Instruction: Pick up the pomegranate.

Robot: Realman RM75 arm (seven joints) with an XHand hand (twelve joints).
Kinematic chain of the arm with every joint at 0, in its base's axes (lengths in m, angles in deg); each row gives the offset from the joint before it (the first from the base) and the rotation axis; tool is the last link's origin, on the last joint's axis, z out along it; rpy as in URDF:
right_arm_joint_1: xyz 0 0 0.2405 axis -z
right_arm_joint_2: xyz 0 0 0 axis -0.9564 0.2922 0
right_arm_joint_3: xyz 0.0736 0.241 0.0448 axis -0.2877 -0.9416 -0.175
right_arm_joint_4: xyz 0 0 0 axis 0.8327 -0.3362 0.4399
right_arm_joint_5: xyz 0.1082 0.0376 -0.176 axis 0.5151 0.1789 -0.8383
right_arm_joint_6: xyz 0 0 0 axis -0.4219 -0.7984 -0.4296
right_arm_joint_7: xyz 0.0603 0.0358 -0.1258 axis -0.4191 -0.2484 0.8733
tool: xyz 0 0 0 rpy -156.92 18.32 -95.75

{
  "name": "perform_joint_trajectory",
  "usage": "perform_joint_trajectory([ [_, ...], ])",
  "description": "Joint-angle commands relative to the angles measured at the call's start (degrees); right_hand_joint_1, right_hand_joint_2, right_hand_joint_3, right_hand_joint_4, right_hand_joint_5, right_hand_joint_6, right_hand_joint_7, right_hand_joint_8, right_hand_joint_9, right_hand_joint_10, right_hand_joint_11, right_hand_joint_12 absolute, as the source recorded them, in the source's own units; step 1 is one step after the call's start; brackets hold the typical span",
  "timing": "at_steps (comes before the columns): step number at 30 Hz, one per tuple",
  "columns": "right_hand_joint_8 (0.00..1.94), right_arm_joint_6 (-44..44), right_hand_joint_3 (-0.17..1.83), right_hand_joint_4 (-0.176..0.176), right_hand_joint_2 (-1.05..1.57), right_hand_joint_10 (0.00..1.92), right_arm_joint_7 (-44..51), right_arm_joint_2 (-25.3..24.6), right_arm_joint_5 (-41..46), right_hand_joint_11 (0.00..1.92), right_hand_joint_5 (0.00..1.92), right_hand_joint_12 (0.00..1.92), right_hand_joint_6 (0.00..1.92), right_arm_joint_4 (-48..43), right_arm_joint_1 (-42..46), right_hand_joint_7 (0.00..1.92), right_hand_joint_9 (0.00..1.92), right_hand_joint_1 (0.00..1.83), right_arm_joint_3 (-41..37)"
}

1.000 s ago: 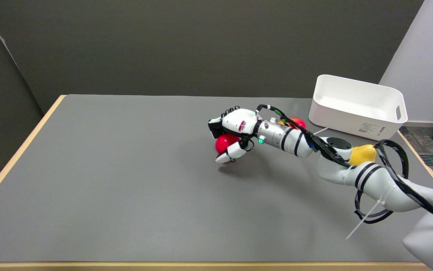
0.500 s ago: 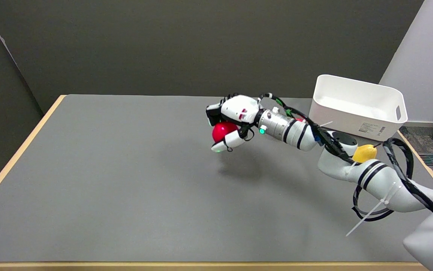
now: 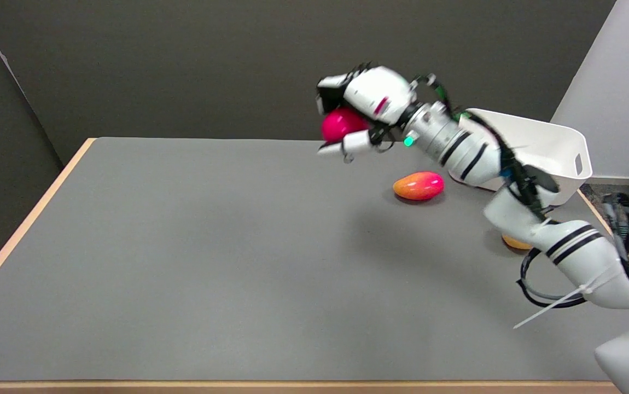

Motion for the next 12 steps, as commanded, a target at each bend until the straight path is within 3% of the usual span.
perform_joint_trajectory([
  [1, 1.27, -15.91, 0.25, -0.149, 1.10, 1.45, 10.10, 9.46, -0.48, 0.81, 0.60, 1.78, 1.51, -8.63, 5.95, 0.85, 0.80, 1.35, -16.45],
  [12, 1.27, -20.40, 0.24, -0.149, 1.10, 1.45, 9.46, 11.15, 0.95, 0.79, 0.60, 1.75, 1.51, 7.65, 3.32, 0.85, 0.80, 1.35, -19.65],
])
